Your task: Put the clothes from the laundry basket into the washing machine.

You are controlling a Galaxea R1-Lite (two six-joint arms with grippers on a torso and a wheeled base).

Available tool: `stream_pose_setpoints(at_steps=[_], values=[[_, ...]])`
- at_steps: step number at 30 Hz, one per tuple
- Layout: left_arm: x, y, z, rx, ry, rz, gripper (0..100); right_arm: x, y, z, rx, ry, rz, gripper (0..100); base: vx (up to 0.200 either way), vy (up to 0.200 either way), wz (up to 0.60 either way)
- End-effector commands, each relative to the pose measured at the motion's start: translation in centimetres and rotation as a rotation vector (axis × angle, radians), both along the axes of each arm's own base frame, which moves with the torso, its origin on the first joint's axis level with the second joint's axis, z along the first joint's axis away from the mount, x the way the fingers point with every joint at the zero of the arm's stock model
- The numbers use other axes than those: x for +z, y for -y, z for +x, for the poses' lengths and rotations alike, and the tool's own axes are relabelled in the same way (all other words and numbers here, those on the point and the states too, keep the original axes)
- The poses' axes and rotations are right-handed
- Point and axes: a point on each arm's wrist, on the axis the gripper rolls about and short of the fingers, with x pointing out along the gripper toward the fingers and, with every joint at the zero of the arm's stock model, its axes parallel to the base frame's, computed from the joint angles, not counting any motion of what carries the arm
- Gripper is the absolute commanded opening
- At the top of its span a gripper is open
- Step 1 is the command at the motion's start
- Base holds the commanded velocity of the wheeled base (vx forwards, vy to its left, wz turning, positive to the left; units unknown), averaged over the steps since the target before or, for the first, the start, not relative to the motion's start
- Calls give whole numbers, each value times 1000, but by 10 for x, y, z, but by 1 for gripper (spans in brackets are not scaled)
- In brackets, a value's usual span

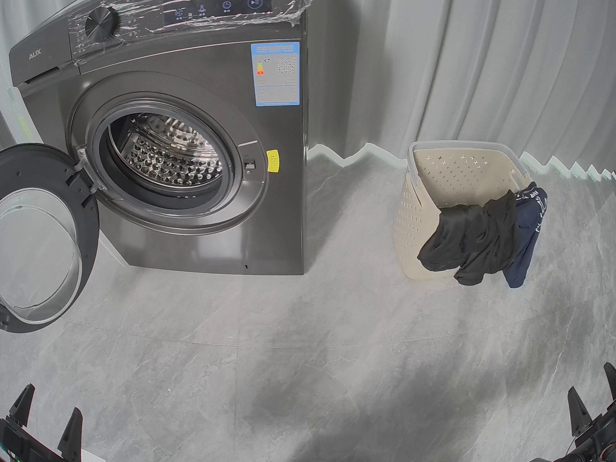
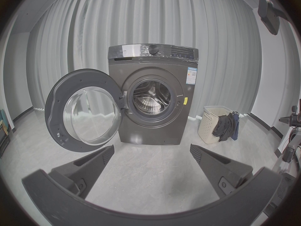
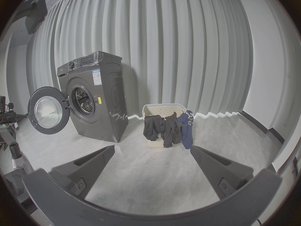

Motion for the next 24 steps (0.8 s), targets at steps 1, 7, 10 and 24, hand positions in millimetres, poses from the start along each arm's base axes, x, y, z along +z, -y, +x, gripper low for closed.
stream_pose_setpoints(at_steps=[1,7,10,24], values=[[-4,0,0,0,2,0,100,-5,0,0,1,-2,-1,100,0,-200,0],[-4,0,0,0,2,3,100,-5,0,0,1,-2,-1,100,0,-200,0],[-4,0,0,0,2,3,100,-5,0,0,1,-2,-1,100,0,-200,0],[-4,0,0,0,2,4,100,-5,0,0,3,-2,-1,100,0,-100,0]])
